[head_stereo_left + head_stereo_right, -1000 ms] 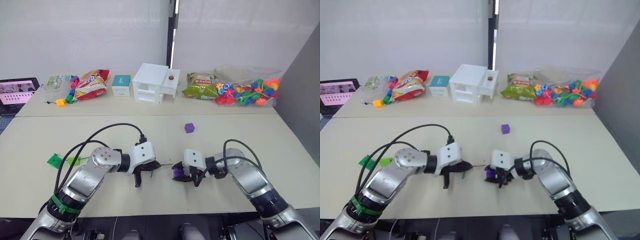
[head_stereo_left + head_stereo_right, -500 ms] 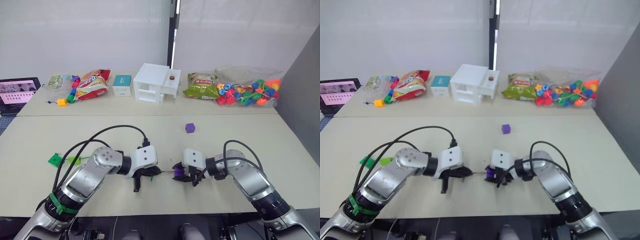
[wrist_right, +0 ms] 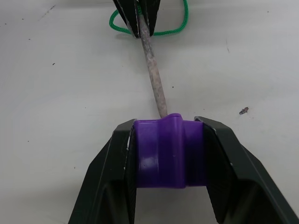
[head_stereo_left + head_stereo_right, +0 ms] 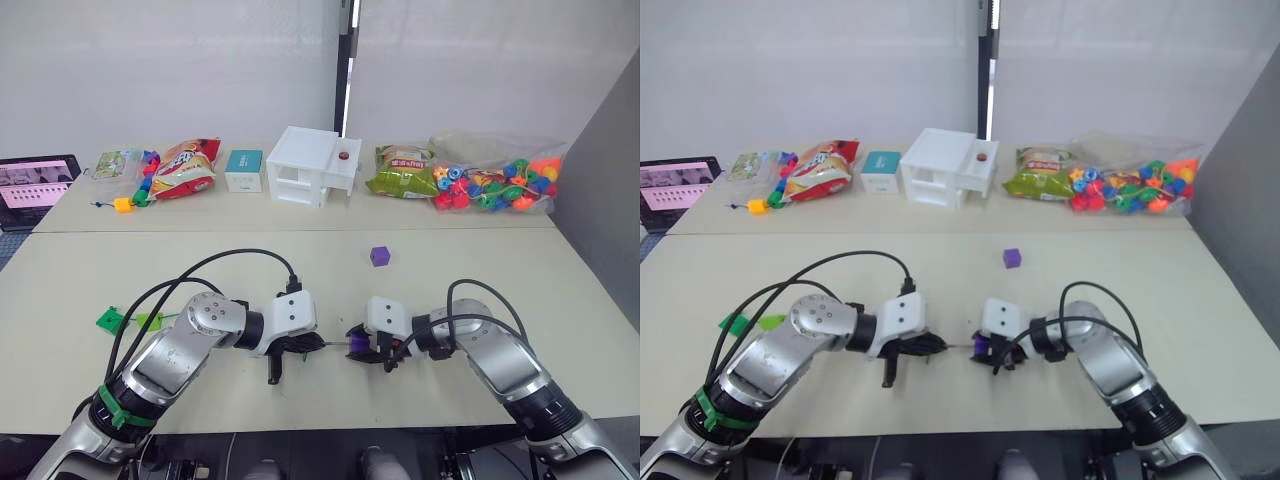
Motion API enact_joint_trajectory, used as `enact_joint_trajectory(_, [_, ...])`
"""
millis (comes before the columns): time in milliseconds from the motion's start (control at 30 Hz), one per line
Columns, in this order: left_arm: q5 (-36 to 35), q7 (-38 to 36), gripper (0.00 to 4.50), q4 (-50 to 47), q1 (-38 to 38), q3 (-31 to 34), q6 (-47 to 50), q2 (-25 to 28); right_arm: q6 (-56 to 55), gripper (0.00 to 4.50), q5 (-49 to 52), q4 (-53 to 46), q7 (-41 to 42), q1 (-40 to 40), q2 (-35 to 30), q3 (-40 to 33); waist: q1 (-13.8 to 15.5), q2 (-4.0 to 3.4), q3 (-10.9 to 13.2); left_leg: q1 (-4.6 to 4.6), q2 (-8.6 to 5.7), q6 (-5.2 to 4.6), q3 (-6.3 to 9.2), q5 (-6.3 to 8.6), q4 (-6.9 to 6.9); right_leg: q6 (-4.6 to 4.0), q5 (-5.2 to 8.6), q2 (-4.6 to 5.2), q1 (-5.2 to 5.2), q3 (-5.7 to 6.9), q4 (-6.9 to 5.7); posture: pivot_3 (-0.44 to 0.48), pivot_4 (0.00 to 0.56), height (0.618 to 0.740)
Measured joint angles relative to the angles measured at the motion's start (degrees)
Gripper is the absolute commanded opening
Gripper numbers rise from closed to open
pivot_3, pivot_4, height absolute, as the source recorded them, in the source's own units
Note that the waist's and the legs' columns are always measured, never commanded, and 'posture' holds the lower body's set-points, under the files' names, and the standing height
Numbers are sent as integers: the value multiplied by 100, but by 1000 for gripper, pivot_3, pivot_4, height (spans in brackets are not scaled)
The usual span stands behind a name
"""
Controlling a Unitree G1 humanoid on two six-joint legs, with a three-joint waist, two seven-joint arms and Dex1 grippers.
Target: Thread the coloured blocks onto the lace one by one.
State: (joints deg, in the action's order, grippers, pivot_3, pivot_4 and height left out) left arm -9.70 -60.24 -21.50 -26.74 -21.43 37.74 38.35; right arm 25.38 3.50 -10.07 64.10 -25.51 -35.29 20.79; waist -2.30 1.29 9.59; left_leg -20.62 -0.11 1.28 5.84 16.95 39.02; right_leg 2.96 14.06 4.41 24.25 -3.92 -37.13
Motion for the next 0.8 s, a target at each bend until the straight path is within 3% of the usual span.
enact_joint_trajectory(600, [238,-169,0,1223,-401,-543,-693,-937,378,1377,-2,-427,-113,150,-49,66,33,0,0,-1,-3,0,0,0,6,0,0,0,-4,0,0,0,150,740])
enact_joint_trajectory(800, [299,-277,0,1416,-479,-567,-867,-997,419,1377,2,-431,-156,154,-59,59,22,0,0,3,-3,0,0,0,7,0,0,1,-7,0,-1,0,150,740])
